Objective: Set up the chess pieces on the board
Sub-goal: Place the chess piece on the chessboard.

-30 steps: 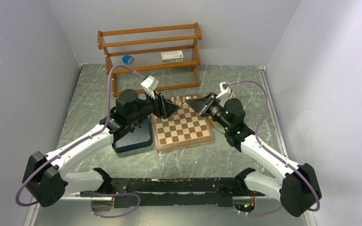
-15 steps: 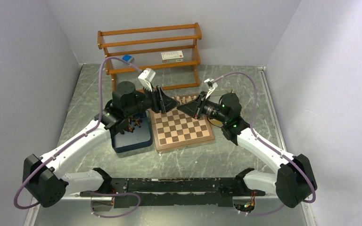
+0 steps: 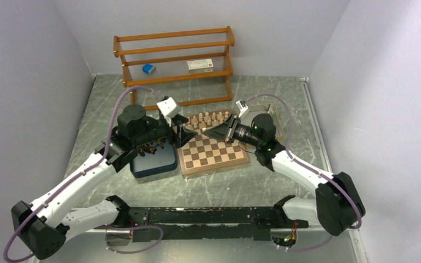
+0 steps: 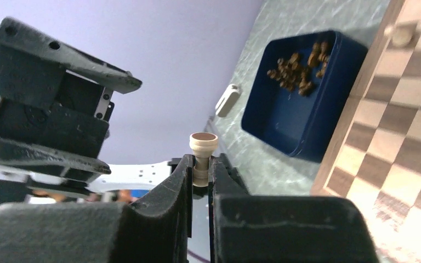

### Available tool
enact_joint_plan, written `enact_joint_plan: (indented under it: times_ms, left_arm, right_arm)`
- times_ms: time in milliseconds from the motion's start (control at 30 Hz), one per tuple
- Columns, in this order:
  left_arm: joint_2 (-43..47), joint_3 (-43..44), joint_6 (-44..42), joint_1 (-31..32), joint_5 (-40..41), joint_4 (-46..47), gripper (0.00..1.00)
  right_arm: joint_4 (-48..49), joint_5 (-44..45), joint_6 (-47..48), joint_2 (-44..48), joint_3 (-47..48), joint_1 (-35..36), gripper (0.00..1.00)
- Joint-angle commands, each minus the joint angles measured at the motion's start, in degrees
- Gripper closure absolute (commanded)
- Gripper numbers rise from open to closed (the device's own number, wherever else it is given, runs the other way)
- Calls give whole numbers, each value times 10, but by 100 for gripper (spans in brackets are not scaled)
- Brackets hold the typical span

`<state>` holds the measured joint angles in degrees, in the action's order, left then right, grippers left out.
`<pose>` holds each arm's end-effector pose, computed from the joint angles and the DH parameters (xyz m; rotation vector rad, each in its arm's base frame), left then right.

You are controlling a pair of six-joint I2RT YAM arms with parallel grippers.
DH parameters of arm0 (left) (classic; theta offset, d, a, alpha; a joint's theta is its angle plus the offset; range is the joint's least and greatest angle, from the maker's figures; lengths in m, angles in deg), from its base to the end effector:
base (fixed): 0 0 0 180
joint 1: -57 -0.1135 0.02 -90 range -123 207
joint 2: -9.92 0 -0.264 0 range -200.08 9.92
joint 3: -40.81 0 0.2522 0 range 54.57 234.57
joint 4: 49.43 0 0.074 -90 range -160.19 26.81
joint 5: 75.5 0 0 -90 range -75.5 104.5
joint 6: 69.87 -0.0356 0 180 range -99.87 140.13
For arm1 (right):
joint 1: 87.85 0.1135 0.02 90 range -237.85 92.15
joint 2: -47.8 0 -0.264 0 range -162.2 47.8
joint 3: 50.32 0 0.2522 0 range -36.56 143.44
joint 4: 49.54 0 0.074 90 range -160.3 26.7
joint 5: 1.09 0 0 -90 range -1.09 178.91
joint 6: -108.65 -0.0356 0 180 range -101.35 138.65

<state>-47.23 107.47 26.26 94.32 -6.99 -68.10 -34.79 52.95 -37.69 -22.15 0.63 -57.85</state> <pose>0.1760 -0.1506 0.3599 0.7550 1.6358 -0.8742 0.2238 0.1533 0.2718 -0.1202 1.9123 1.5996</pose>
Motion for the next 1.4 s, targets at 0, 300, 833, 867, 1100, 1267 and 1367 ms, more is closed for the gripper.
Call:
enact_joint_plan:
  times_ms: [0,300,833,867,1100,1267,1367]
  left_arm:
    - [-9,-7,-241,-2,-108,-3,29]
    - [1,-63,-635,-1,-178,-88,29]
    - [-68,-35,-786,21,-184,-111,35]
    - [-74,-30,-790,24,-185,-115,35]
    - [-103,-15,-813,41,-180,-140,40]
    - [-113,-15,-816,42,-189,-145,46]
    - [-115,-14,-819,42,-187,-147,48]
  right_arm:
    - [149,-12,-206,-24,-41,-2,96]
    - [-70,-158,-52,-93,25,-8,92]
    - [-122,-229,19,-116,50,-7,92]
    - [-123,-229,20,-117,52,-7,92]
    - [-141,-216,26,-120,70,-7,90]
    - [-124,-214,11,-122,72,-7,90]
    - [-116,-212,3,-125,72,-7,90]
